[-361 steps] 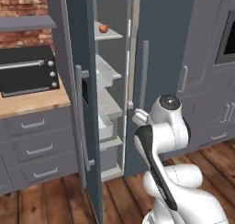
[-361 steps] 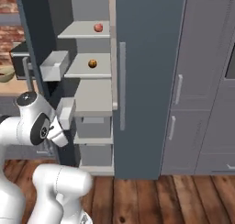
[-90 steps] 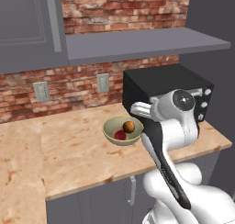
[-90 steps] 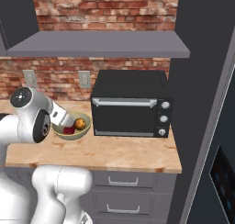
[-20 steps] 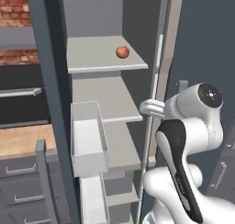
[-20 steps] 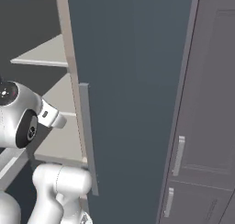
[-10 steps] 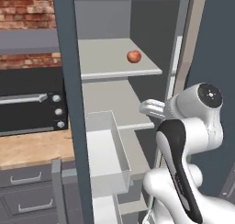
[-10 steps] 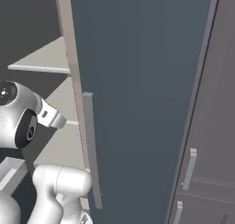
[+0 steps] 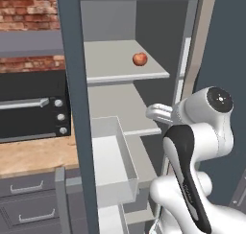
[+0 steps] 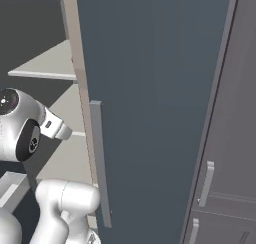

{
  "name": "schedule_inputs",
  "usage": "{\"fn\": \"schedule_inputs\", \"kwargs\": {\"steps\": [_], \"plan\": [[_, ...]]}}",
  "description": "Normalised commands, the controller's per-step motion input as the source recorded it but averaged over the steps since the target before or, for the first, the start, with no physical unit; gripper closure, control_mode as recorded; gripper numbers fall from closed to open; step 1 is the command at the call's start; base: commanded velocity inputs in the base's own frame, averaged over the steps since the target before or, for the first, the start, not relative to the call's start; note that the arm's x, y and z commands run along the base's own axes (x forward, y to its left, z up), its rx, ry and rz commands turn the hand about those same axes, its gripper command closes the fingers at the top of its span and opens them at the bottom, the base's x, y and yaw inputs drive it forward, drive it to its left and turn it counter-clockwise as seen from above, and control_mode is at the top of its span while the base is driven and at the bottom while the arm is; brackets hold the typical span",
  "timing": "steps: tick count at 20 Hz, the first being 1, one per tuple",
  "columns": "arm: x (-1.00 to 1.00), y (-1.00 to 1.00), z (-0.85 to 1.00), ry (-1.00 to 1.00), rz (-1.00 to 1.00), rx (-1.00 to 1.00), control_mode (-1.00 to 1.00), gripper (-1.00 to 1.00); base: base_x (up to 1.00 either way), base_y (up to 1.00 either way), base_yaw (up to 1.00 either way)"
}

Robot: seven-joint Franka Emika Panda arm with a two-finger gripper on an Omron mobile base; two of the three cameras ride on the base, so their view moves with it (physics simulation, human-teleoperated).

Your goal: Take the orange, peach, and pear from the freezer and place them in the bowl on the counter.

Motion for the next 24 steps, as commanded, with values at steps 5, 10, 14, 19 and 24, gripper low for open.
{"fn": "schedule_inputs", "kwargs": {"steps": [5,10,14,19,24], "plan": [[0.0,0.0,0.0,0.0,0.0,0.0,1.0,-1.0,0.29,0.06,0.0],[0.0,0.0,0.0,0.0,0.0,0.0,1.0,-1.0,0.18,-0.43,-0.01],[0.0,0.0,0.0,0.0,0.0,0.0,1.0,-1.0,-0.01,-0.02,0.02],[0.0,0.0,0.0,0.0,0.0,0.0,1.0,-1.0,0.39,0.0,0.0],[0.0,0.0,0.0,0.0,0.0,0.0,1.0,-1.0,0.39,0.18,0.0]]}}
